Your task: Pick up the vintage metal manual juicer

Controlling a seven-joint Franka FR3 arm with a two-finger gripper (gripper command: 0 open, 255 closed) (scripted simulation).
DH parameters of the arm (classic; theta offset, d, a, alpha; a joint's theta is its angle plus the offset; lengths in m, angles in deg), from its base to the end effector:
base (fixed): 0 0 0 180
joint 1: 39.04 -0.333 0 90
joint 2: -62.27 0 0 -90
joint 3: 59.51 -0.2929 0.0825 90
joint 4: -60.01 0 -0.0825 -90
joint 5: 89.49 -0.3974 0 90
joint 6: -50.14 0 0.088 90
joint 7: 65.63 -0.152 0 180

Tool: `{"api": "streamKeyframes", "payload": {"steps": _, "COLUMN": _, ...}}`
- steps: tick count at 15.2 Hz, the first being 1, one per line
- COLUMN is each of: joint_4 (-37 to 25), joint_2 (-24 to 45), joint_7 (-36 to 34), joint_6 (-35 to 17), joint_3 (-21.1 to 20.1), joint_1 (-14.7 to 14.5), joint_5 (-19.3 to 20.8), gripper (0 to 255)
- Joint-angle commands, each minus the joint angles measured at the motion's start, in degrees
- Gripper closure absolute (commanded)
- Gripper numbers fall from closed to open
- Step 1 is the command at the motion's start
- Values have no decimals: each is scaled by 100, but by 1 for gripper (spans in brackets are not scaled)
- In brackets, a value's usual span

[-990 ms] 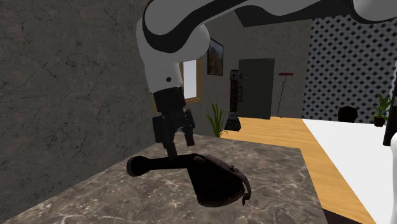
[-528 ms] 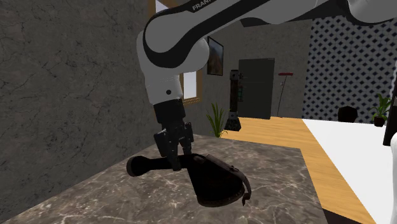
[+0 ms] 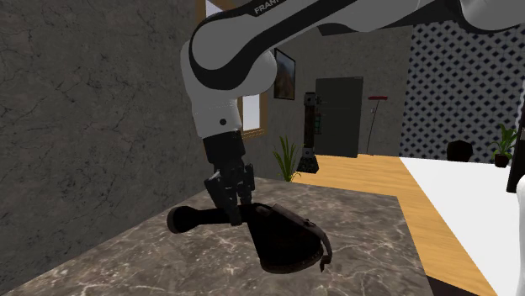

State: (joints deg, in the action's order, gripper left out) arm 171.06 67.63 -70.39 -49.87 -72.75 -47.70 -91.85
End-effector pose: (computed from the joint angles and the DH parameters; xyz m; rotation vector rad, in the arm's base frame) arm 0.5026 0.2072 0.3449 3.0701 0.4456 -0.4533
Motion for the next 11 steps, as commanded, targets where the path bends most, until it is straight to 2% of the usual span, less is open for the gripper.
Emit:
{"api": "streamKeyframes", "payload": {"steps": 1, "joint_4": 3, "joint_2": 1, "joint_7": 2, "joint_6": 3, "joint_3": 2, "joint_1": 2, "joint_5": 2, "gripper": 255}}
{"api": "streamKeyframes", "payload": {"steps": 11, "joint_4": -563, "joint_2": -174, "joint_7": -6, "joint_6": 740, "joint_3": 5, "joint_1": 13, "joint_5": -30, "gripper": 255}}
